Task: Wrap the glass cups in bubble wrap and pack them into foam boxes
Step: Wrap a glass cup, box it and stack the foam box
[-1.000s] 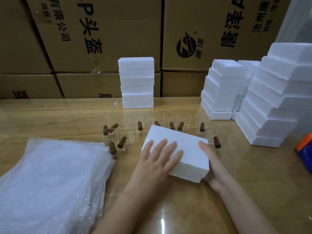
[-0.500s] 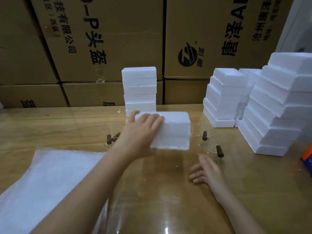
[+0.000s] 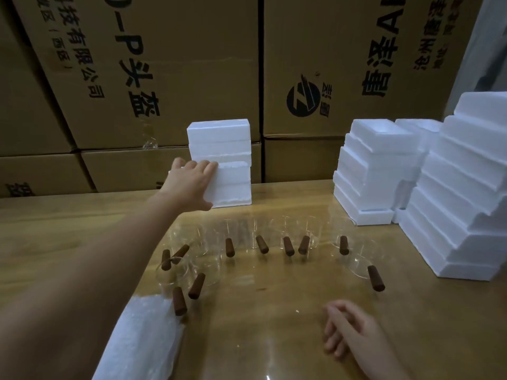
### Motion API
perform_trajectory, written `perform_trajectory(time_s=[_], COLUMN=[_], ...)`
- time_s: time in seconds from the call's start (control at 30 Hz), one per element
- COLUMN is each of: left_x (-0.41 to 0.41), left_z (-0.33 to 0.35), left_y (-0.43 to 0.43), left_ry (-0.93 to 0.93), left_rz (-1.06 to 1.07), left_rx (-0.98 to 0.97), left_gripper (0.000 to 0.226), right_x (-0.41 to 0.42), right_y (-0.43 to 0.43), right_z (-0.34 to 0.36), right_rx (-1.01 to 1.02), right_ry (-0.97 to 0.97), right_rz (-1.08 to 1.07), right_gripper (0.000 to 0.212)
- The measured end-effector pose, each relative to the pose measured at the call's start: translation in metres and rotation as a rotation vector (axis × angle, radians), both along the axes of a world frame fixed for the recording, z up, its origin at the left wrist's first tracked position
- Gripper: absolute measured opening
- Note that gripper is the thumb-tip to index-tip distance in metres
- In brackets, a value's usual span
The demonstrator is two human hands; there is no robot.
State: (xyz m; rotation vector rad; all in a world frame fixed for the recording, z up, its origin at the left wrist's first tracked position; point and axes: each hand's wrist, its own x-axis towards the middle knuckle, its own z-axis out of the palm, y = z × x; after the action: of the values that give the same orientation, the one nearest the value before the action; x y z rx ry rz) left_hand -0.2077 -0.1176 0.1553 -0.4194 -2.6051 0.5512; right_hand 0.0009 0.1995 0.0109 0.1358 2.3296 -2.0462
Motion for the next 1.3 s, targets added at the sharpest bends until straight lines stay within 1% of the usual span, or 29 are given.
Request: perform_trajectory(time_s=[0.23, 0.47, 0.73, 0.9, 1.0, 1.07, 1.13, 1.2, 1.3], left_x=[-0.042, -0.06, -0.068, -0.072, -0.072, -0.072, -0.073, -0.072, -0.067], left_z=[-0.041, -0.067, -0.088, -0.09, -0.09, -0.089, -0.087, -0.082, -0.076], left_y=[-0.002, -0.002, -0.002, 0.002, 0.003, 0.001, -0.001, -0.003, -0.008], left_ry=[-0.071, -0.105, 0.002, -0.044, -0.065, -0.095, -0.159, -0.231, -0.299], left_rz=[0.019, -0.024, -0.017, -0.079, -0.088, -0.087, -0.11, -0.134, -0.123], left_rx=[-0.024, -0.059, -0.224, -0.277, -0.269, -0.239, -0.163, -0.032, 0.221], left_gripper=[0.097, 0.101, 0.093, 0.081, 0.08, 0.08, 0.078, 0.073, 0.054], right_x=[-0.001, -0.002, -0.004, -0.003, -0.003, -0.003, -0.003, -0.002, -0.003], right_y=[-0.001, -0.002, -0.004, -0.003, -0.003, -0.002, -0.001, 0.0, 0.0], right_z=[0.002, -0.002, -0.007, -0.007, -0.008, -0.007, -0.007, -0.006, -0.006], right_rx=[-0.029, -0.05, -0.049, -0.076, -0.08, -0.077, -0.071, -0.059, -0.038], right_ry=[-0.031, -0.033, -0.007, -0.009, -0.014, -0.016, -0.018, -0.01, 0.0], right_rz=[-0.04, -0.074, -0.1, -0.099, -0.09, -0.087, -0.079, -0.069, -0.064], right_gripper=[0.011, 0.013, 0.019, 0.02, 0.019, 0.019, 0.02, 0.021, 0.021])
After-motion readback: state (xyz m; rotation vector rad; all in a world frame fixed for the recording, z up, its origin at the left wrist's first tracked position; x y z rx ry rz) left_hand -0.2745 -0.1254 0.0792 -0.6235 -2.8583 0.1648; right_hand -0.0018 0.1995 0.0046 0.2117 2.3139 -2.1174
